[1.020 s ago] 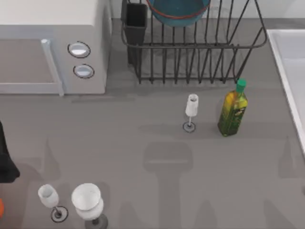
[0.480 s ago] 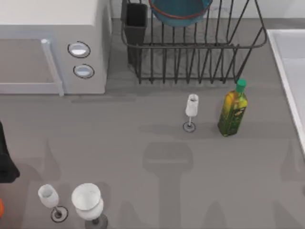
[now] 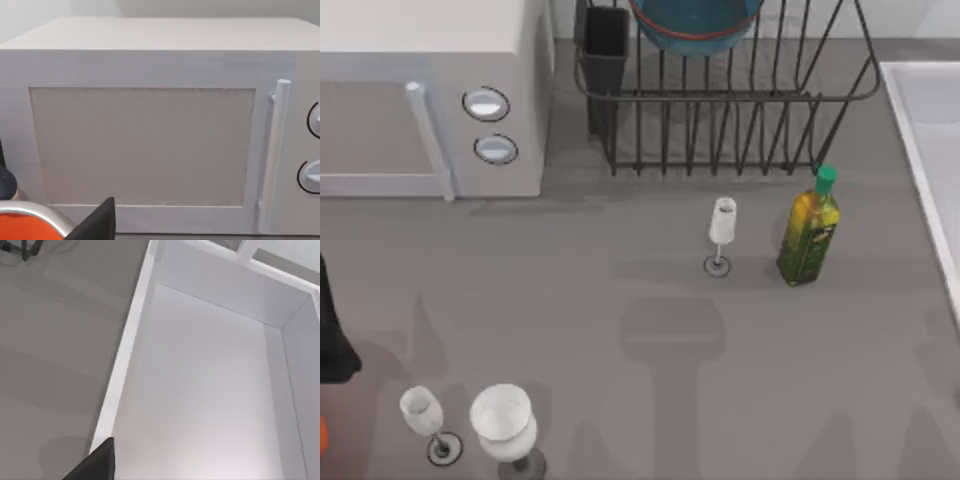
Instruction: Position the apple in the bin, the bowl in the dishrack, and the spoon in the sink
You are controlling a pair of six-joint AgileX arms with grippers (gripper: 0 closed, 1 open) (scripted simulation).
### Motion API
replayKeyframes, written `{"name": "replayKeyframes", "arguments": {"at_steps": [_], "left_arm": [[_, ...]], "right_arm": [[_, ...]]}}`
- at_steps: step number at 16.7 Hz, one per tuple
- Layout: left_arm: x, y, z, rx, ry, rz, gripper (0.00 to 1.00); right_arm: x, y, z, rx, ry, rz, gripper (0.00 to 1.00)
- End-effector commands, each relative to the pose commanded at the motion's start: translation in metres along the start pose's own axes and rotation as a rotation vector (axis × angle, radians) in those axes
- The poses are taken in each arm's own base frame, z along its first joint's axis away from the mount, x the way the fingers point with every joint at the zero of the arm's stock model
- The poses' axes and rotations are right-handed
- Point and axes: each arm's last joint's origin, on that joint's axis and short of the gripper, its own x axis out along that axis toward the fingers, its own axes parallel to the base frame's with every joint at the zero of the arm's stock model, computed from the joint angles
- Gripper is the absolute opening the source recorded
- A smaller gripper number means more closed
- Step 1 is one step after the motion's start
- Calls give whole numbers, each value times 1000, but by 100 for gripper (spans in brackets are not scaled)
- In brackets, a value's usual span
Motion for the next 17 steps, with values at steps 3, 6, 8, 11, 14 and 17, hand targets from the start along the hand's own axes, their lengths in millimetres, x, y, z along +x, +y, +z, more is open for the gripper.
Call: {"name": "replayKeyframes", "arguments": {"at_steps": [3, 6, 8, 11, 14, 17], "left_arm": [[0, 0, 0, 0, 0, 0, 100], [0, 0, 0, 0, 0, 0, 100], [0, 0, 0, 0, 0, 0, 100], [0, 0, 0, 0, 0, 0, 100], [0, 0, 0, 0, 0, 0, 100], [0, 0, 0, 0, 0, 0, 100]], "right_arm": [[17, -9, 12, -252, 296, 137, 100], [42, -17, 19, -484, 554, 362, 100], [58, -22, 23, -602, 669, 522, 100], [78, -29, 29, -719, 761, 724, 100], [91, -33, 32, -778, 793, 849, 100], [94, -34, 33, -787, 797, 871, 100]]}}
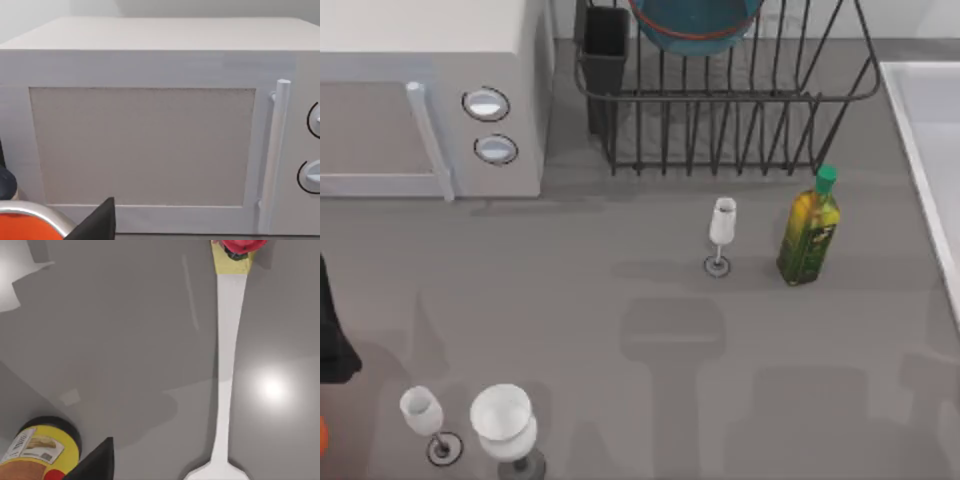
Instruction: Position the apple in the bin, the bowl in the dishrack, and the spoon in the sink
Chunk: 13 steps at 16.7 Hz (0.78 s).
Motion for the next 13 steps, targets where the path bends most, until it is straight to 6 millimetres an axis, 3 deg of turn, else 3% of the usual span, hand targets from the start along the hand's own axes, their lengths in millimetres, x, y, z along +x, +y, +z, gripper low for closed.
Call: {"name": "replayKeyframes", "arguments": {"at_steps": [6, 13], "left_arm": [[0, 0, 0, 0, 0, 0, 100], [0, 0, 0, 0, 0, 0, 100]], "right_arm": [[7, -1, -1, -3, 0, 1, 100], [73, -7, 0, -4, -6, -6, 100]]}}
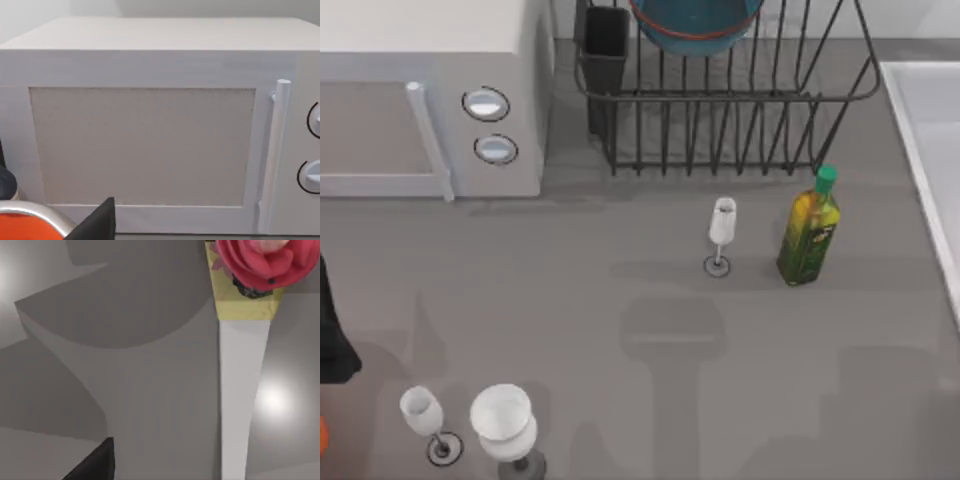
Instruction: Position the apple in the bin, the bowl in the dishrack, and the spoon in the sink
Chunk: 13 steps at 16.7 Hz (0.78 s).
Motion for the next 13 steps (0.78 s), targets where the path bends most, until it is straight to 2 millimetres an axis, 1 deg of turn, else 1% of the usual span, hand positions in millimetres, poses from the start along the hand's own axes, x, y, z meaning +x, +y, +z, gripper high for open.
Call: {"name": "replayKeyframes", "arguments": {"at_steps": [2, 4, 8, 13], "left_arm": [[0, 0, 0, 0, 0, 0, 100], [0, 0, 0, 0, 0, 0, 100], [0, 0, 0, 0, 0, 0, 100], [0, 0, 0, 0, 0, 0, 100]], "right_arm": [[16, 3, 0, 1, 2, 1, 100], [26, 7, 0, 3, 5, 5, 100], [27, 7, 0, 4, 6, 6, 100], [27, 7, 0, 4, 6, 6, 62]]}}
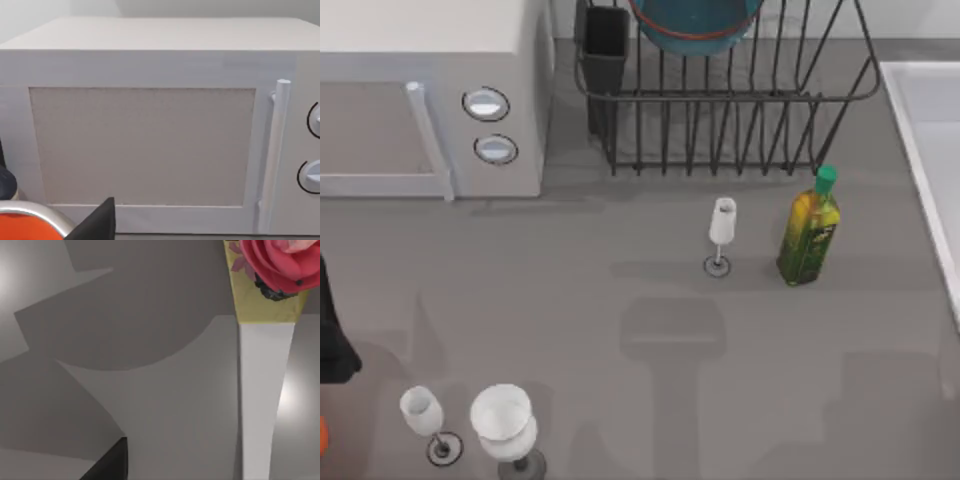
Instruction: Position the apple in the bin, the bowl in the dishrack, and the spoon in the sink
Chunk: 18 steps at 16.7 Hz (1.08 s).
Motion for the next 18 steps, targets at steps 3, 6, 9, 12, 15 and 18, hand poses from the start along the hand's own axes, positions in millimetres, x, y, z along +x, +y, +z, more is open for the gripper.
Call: {"name": "replayKeyframes", "arguments": {"at_steps": [3, 6, 9, 12, 15, 18], "left_arm": [[0, 0, 0, 0, 0, 0, 100], [0, 0, 0, 0, 0, 0, 100], [0, 0, 0, 0, 0, 0, 100], [0, 0, 0, 0, 0, 0, 100], [0, 0, 0, 0, 0, 0, 100], [0, 0, 0, 0, 0, 0, 100]], "right_arm": [[0, 0, 0, 0, 0, 0, 40], [0, 0, 0, 0, 0, 0, 17], [0, 0, 0, 0, 0, 0, 0], [0, 0, 0, 0, 0, 0, 0], [0, 0, 0, 0, 0, 0, 0], [-22, 1, 0, 40, 6, -2, 0]]}}
